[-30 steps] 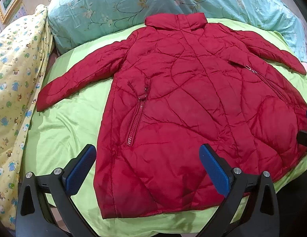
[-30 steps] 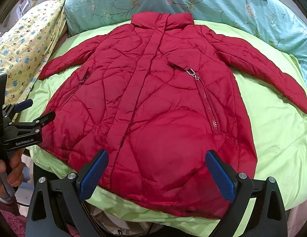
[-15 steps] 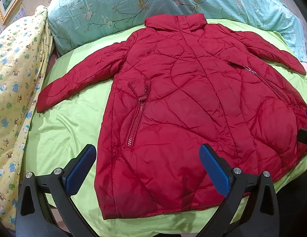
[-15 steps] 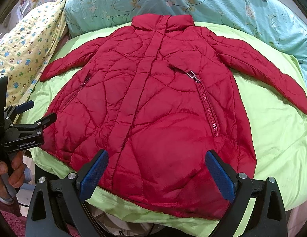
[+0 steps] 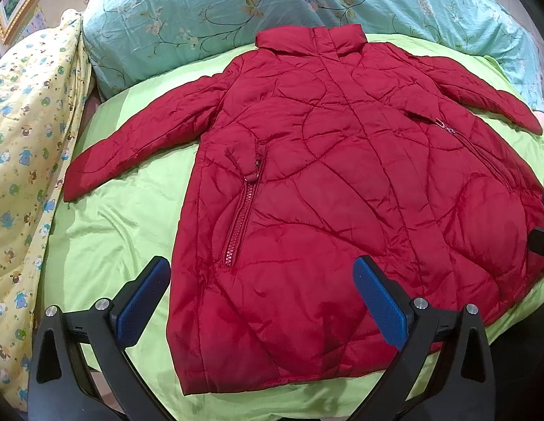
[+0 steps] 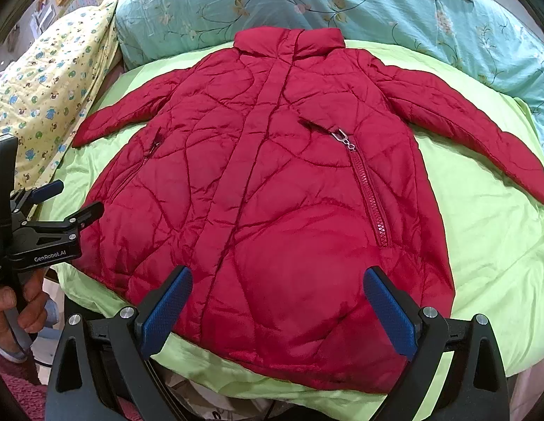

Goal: Fold large clothes

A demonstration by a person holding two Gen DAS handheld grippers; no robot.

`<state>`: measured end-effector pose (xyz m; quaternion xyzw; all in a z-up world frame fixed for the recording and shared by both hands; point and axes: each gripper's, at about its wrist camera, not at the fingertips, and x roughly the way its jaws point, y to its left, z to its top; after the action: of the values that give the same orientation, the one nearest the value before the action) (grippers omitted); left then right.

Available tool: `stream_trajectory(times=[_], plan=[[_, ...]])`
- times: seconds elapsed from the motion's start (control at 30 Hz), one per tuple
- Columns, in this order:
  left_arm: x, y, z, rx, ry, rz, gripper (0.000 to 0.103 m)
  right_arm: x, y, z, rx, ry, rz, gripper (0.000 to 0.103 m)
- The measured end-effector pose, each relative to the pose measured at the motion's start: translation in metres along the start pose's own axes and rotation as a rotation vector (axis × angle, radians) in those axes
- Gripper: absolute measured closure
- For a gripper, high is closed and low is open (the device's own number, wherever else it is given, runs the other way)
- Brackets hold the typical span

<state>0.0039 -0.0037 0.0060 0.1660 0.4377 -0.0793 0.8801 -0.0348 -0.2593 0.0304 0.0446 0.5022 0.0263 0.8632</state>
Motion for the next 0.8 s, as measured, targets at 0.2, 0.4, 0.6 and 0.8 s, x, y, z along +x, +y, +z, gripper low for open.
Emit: stream_trajectory(times=[0.2,0.4,0.6,0.8], plan=[[0.005,0.0,0.003,-0.016,0.042,-0.047,0.0,0.003,-0.003,0.002,0.0,0.052,-0.025,0.004],[0.009,-0.002,0.006,-0.022,0.07,-0.068,0.0,0.001,-0.013,0.003,0.028,0.003,0.0,0.004],[0.018,-0.001,0.008,-0.05,0.057,-0.108,0.0,0.0,-0.045,0.008,0.119,-0.038,0.019,0.004],[0.029,-0.002,0.015,-0.041,0.073,-0.086,0.0,-0.002,-0.093,0.009,0.24,-0.099,0.04,0.004]])
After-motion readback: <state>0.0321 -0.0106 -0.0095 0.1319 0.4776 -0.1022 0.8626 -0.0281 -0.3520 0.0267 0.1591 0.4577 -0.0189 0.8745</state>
